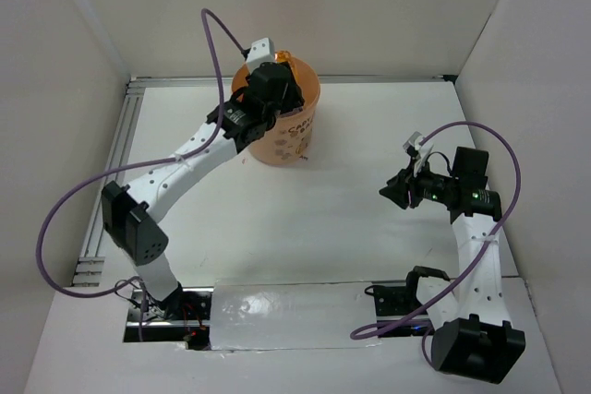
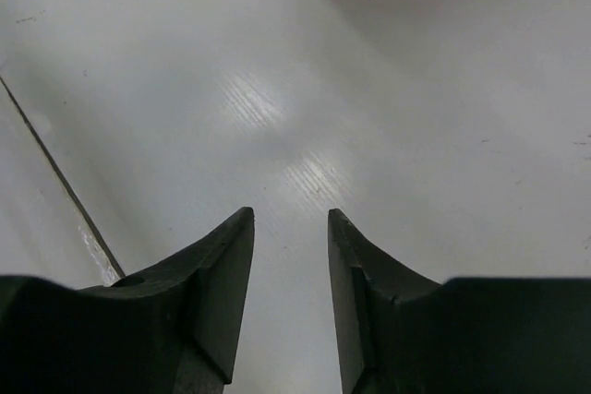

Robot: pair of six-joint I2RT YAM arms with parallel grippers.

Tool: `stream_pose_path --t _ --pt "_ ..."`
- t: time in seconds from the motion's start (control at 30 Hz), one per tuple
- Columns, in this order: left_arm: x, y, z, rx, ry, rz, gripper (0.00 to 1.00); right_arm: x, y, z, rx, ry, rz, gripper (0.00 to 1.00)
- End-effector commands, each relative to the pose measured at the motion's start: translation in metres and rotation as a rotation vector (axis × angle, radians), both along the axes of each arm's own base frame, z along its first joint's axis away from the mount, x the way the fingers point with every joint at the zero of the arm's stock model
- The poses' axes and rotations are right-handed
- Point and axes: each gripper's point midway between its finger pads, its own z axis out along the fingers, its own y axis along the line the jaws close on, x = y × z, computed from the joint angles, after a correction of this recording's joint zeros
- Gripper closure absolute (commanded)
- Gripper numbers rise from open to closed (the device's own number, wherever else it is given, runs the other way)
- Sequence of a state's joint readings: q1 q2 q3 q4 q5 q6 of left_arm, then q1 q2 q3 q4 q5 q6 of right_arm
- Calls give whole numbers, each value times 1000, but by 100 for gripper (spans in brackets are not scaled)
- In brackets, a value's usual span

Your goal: Put the plastic bottles in the bin

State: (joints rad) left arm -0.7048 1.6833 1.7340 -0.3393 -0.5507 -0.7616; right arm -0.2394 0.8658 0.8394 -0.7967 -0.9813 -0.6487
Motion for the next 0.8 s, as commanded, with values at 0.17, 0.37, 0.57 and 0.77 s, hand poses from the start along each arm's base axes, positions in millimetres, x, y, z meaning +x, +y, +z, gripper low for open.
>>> stream_pose_path --t 0.17,0.37,0.57,0.77 --pt "29 -10 9 -4 32 -84 3 5 -6 4 -35 -57 -14 20" --pt "9 -17 49 -11 -54 -133 0 12 -10 7 -34 -59 -56 0" --pt "-91 -30 66 110 -184 -397 0 39 -37 21 9 2 -346 0" --pt "-187 32 -44 41 -47 -458 0 55 -78 31 -28 -32 -622 0"
